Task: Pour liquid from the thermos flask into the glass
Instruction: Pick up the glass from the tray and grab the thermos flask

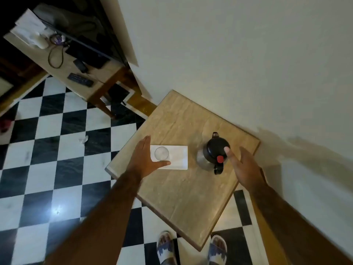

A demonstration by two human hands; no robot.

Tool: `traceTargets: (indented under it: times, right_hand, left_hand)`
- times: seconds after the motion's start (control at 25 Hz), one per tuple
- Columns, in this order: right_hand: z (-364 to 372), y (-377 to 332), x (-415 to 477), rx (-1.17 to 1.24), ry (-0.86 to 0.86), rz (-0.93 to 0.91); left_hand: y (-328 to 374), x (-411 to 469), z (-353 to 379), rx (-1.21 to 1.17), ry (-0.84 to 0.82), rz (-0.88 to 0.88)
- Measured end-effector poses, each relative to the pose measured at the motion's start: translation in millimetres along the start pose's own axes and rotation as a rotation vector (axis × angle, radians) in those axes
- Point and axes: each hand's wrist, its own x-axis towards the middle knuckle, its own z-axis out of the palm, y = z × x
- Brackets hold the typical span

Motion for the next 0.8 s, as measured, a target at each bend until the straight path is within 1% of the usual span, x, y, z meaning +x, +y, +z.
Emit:
traceTargets:
  times: [0.08, 0.16, 0.2, 0.24, 0.32, 0.44, 0.52, 0.6, 0.68, 0.8]
  right_hand:
    - [17.7, 12.9, 13.1, 0.115, -0.038, 0.162]
    - [33.6, 23.1, 13.9, 0.258, -0.1, 0.237]
    - [44.4, 28.6, 15.2, 0.342, -0.136, 0.241]
    - [54.1, 32.0, 16.5, 0.415, -0.156, 0.237]
    - [69.8, 39.7, 20.7, 0.493, -0.148, 0.168]
    - [87.5, 49.1, 24.1, 0.633, -0.036, 0.089]
    - [97.4, 54.5, 25.7, 0.722, 0.017, 0.041]
    - [106.8, 60.7, 28.4, 0.75, 0.057, -0.003]
    - [115.2, 63.9, 31.1, 0.763, 0.094, -0.026]
    - [114.8, 67.7, 35.5, 0.826, 0.137, -0.025]
  left_hand:
    - [-20.0, 18.0, 25.9, -0.181, -0.026, -0.043]
    - [-36.5, 25.5, 48.1, -0.234, -0.043, -0.108]
    - [-44.3, 30.8, 60.7, -0.262, -0.02, -0.136]
    - [-46.6, 35.0, 71.1, -0.297, 0.003, -0.163]
    - [-50.8, 44.9, 87.0, -0.404, 0.062, -0.182]
    - [-56.7, 56.2, 108.0, -0.573, 0.146, -0.192]
    - [-58.8, 59.9, 119.0, -0.638, 0.18, -0.194]
    - [-60.4, 60.3, 127.0, -0.7, 0.211, -0.206]
    - [-62.1, 60.9, 132.4, -0.72, 0.244, -0.191]
    - [-61.7, 60.8, 133.6, -0.702, 0.248, -0.166]
